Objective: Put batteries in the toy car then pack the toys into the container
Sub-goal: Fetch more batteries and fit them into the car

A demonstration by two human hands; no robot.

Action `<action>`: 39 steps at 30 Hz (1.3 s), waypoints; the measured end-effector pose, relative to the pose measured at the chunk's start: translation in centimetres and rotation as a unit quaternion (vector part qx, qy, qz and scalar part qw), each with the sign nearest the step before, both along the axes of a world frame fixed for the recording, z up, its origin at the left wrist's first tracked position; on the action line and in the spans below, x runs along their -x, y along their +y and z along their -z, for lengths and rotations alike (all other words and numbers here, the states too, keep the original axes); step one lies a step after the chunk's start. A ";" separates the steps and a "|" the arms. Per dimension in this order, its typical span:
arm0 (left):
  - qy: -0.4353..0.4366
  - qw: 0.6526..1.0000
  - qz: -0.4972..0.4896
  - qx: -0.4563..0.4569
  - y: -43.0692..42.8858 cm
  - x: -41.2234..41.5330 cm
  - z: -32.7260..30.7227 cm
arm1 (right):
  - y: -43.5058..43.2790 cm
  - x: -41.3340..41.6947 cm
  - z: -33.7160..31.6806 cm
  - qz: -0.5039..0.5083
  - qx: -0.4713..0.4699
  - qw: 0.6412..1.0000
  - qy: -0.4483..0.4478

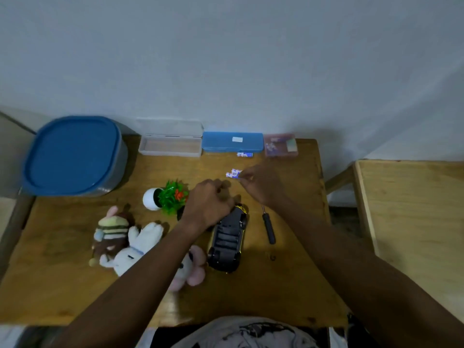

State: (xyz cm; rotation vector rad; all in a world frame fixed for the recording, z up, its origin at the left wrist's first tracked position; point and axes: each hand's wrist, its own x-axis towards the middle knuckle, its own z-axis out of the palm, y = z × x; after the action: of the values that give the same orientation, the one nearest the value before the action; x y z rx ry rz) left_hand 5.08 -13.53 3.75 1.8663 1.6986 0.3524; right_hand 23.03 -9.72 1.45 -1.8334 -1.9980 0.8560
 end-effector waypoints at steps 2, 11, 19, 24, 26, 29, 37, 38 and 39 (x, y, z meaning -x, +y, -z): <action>0.024 1.000 -0.002 0.000 -2.3 0.7 0.2 | -1.5 0.9 -0.4 0.002 0.030 0.999 0.028; -0.052 0.996 -0.053 0.051 -7.0 1.3 0.5 | -7.7 0.6 -1.0 0.043 0.134 0.986 0.091; -0.342 0.921 -0.146 0.120 -8.0 2.2 -0.5 | -8.6 0.0 -4.4 0.101 0.120 0.956 0.247; -0.485 0.843 -0.166 0.161 -7.6 2.3 -2.4 | -7.1 0.5 -6.4 0.072 0.071 0.954 0.281; -0.516 0.817 -0.139 0.217 -6.9 2.2 -3.4 | -6.2 0.9 -6.9 0.072 0.062 0.943 0.318; -0.538 0.776 -0.135 0.298 -5.7 2.5 -4.2 | -4.3 1.5 -7.1 0.090 0.056 0.934 0.341; -0.541 0.776 -0.212 0.245 -2.2 3.8 -3.4 | -0.1 2.8 -2.0 0.058 -0.002 0.996 0.072; -0.543 0.773 -0.220 0.243 -1.8 3.9 -3.5 | 0.1 2.9 -1.6 0.036 -0.007 0.999 0.015; -0.547 0.769 -0.225 0.242 -1.5 4.0 -3.6 | 0.4 3.0 -1.3 0.013 -0.022 0.999 -0.035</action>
State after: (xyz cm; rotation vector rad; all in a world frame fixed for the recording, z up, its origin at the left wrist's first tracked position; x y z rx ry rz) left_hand 1.11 -15.03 7.35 0.5595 1.1525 0.8774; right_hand 19.98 -9.31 2.73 -1.8866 -2.0136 0.7446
